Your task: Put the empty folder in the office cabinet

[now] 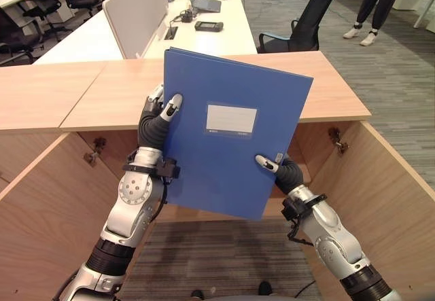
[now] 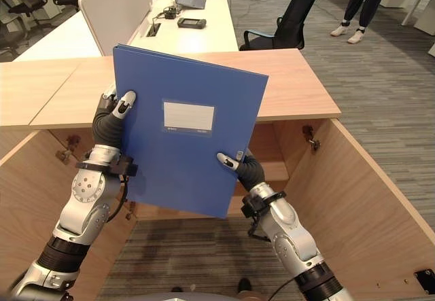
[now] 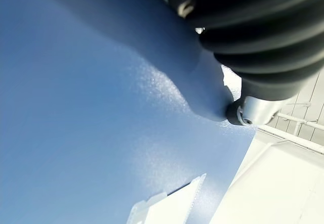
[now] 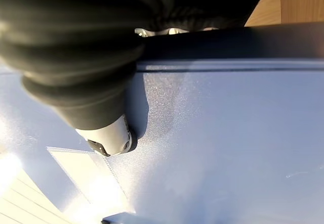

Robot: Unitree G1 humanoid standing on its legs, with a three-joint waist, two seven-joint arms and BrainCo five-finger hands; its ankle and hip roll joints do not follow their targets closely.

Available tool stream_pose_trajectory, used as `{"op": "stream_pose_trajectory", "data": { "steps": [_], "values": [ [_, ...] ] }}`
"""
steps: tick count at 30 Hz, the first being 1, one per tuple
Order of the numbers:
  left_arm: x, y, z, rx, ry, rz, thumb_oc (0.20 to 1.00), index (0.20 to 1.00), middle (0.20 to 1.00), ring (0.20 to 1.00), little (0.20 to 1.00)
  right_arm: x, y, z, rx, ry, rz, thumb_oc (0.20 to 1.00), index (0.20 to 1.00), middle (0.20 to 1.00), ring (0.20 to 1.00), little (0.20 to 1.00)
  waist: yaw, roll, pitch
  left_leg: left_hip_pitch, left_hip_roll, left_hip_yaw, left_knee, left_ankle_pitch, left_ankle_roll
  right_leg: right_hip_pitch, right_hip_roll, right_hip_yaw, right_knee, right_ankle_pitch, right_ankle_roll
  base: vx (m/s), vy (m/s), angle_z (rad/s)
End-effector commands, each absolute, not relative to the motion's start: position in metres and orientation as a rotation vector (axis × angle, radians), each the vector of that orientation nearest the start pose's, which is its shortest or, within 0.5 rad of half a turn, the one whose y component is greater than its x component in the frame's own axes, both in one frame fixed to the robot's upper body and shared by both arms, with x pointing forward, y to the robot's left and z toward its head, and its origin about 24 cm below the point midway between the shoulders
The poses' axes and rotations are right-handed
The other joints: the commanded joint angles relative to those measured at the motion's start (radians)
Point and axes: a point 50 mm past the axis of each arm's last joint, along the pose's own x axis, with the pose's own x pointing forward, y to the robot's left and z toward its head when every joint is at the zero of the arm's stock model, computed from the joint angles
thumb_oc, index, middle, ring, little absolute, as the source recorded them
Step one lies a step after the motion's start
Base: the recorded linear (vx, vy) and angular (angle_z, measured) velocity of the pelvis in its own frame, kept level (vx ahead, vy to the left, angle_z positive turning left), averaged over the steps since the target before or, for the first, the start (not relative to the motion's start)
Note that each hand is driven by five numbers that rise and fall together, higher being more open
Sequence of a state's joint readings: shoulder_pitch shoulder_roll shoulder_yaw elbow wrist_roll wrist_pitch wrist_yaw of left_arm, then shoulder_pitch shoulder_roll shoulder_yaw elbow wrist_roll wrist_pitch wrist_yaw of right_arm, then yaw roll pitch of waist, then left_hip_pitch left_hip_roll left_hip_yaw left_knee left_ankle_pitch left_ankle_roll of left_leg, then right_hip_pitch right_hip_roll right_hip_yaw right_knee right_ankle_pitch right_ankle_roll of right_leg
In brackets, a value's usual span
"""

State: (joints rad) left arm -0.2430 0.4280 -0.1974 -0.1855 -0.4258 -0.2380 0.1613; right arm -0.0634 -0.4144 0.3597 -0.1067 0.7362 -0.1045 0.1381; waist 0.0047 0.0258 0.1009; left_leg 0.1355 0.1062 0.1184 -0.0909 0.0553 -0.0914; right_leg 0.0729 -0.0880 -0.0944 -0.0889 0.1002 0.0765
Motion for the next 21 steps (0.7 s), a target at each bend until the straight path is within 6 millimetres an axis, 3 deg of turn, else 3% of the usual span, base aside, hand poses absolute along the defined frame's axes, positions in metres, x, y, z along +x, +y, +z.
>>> {"op": "stream_pose_trajectory", "data": {
  "steps": [1, 3, 4, 5, 8, 13, 14, 17, 20, 21],
  "values": [
    [0.279, 0.133, 0.192, -0.083, -0.685, -0.293, 0.200, 0.200, 0.200, 0.200, 0.200, 0.253, -0.082, 0.118, 0.390, -0.252, 0.748, 0.200, 0.200, 0.200, 0.200, 0.200, -0.004, -0.036, 0.001, 0.025, 0.019, 0.004, 0.004, -0.096, -0.016, 0.055, -0.079, -0.018, 0.029, -0.129, 0.089, 0.00, 0.000, 0.00],
    [0.279, 0.135, 0.191, -0.073, -0.680, -0.288, 0.200, 0.200, 0.200, 0.200, 0.200, 0.253, -0.083, 0.118, 0.379, -0.253, 0.750, 0.200, 0.200, 0.200, 0.200, 0.200, -0.002, -0.036, 0.001, 0.025, 0.019, 0.004, 0.004, -0.096, -0.016, 0.055, -0.079, -0.019, 0.030, -0.129, 0.089, 0.00, 0.000, 0.00],
    [0.280, 0.140, 0.187, -0.058, -0.665, -0.272, 0.260, 0.260, 0.260, 0.260, 0.260, 0.253, -0.087, 0.116, 0.345, -0.250, 0.750, 0.200, 0.200, 0.200, 0.200, 0.200, 0.001, -0.037, 0.001, 0.024, 0.019, 0.004, 0.004, -0.095, -0.016, 0.055, -0.079, -0.020, 0.030, -0.130, 0.089, 0.00, 0.000, 0.00],
    [0.279, 0.142, 0.186, -0.050, -0.660, -0.267, 1.000, 1.000, 1.000, 1.000, 1.000, 0.254, -0.090, 0.116, 0.315, -0.252, 0.747, 0.200, 0.200, 0.200, 0.200, 0.200, 0.001, -0.037, 0.000, 0.023, 0.019, 0.004, 0.004, -0.096, -0.016, 0.056, -0.079, -0.021, 0.029, -0.130, 0.089, 0.00, 0.000, 0.00],
    [0.279, 0.149, 0.180, -0.020, -0.640, -0.253, 1.000, 1.000, 1.000, 1.000, 1.000, 0.255, -0.097, 0.111, 0.219, -0.242, 0.735, 0.200, 0.200, 0.200, 0.200, 0.200, 0.003, -0.036, -0.001, 0.023, 0.019, 0.001, 0.004, -0.095, -0.016, 0.057, -0.078, -0.023, 0.029, -0.131, 0.088, 0.00, 0.000, 0.00],
    [0.271, 0.187, 0.151, 0.077, -0.514, -0.200, 1.000, 1.000, 1.000, 1.000, 1.000, 0.254, -0.143, 0.076, 0.004, -0.098, 0.615, 0.200, 0.200, 0.200, 0.200, 0.200, 0.014, -0.038, 0.000, 0.018, 0.019, -0.003, 0.004, -0.093, -0.018, 0.062, -0.077, -0.032, 0.026, -0.133, 0.088, 0.00, 0.000, 0.00],
    [0.270, 0.187, 0.150, 0.076, -0.513, -0.200, 1.000, 1.000, 1.000, 1.000, 1.000, 0.254, -0.143, 0.076, 0.004, -0.096, 0.616, 0.200, 0.200, 0.200, 0.200, 0.200, 0.013, -0.038, -0.002, 0.018, 0.020, -0.004, 0.004, -0.093, -0.018, 0.062, -0.077, -0.032, 0.026, -0.133, 0.088, 0.00, 0.000, 0.00],
    [0.262, 0.209, 0.127, 0.072, -0.403, -0.169, 1.000, 1.000, 1.000, 1.000, 1.000, 0.248, -0.164, 0.058, -0.048, -0.013, 0.573, 0.200, 0.200, 0.200, 0.200, 0.200, 0.020, -0.037, -0.001, 0.016, 0.020, -0.006, 0.004, -0.092, -0.018, 0.062, -0.077, -0.035, 0.025, -0.134, 0.088, 0.01, 0.001, 0.05],
    [0.250, 0.237, 0.086, 0.079, -0.217, -0.103, 1.000, 1.000, 1.000, 1.000, 1.000, 0.240, -0.187, 0.031, -0.038, 0.097, 0.460, 0.200, 0.200, 0.200, 0.200, 0.200, 0.024, -0.034, 0.003, 0.012, 0.020, -0.011, 0.004, -0.089, -0.018, 0.061, -0.077, -0.039, 0.025, -0.134, 0.088, 0.01, 0.006, 0.05],
    [0.250, 0.237, 0.086, 0.079, -0.216, -0.103, 1.000, 1.000, 1.000, 1.000, 1.000, 0.240, -0.187, 0.031, -0.037, 0.097, 0.460, 0.200, 0.200, 0.200, 0.200, 0.200, 0.024, -0.035, 0.002, 0.012, 0.020, -0.011, 0.004, -0.090, -0.018, 0.061, -0.077, -0.039, 0.025, -0.134, 0.088, 0.00, 0.003, 0.04]
  ]
}}
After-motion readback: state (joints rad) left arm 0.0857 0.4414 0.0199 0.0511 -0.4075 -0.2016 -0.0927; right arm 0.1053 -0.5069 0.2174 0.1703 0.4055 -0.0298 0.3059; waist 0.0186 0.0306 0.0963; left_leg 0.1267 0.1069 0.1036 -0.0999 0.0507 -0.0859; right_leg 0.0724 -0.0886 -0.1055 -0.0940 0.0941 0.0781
